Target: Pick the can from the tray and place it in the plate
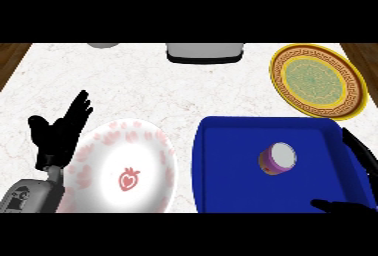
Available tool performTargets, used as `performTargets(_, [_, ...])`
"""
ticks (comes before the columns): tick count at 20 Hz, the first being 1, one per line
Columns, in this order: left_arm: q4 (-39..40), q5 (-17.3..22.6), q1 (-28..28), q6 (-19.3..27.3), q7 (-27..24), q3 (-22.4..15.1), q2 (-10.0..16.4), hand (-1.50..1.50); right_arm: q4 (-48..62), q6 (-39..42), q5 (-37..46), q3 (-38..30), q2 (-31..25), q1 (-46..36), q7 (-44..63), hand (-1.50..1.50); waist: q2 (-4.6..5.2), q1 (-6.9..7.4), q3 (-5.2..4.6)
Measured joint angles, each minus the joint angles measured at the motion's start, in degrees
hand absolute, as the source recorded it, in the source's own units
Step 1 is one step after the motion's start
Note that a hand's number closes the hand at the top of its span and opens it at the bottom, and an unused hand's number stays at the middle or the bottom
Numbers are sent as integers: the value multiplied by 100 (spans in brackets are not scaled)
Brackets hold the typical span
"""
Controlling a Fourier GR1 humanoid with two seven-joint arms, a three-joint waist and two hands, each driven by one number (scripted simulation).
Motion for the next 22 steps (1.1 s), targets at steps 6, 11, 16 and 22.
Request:
performTargets(6, [17, -67, 87, -141, -63, 95, -36, 0, -596, 350, 397, 280, -261, -175, 1337, -150, 1, 36, 0])
performTargets(11, [91, -168, 17, -172, -87, 178, -116, 0, -705, 537, 994, 589, -325, -329, 1997, -150, 3, 39, 3])
performTargets(16, [132, -157, -72, -314, 12, 309, -133, 0, -647, 776, 1547, 829, -293, -648, 2718, -150, 6, 46, 2])
performTargets(22, [107, -343, -72, -312, 50, 377, -321, 0, -649, 1242, 1985, 990, -127, -891, 3284, -150, 4, 43, 2])
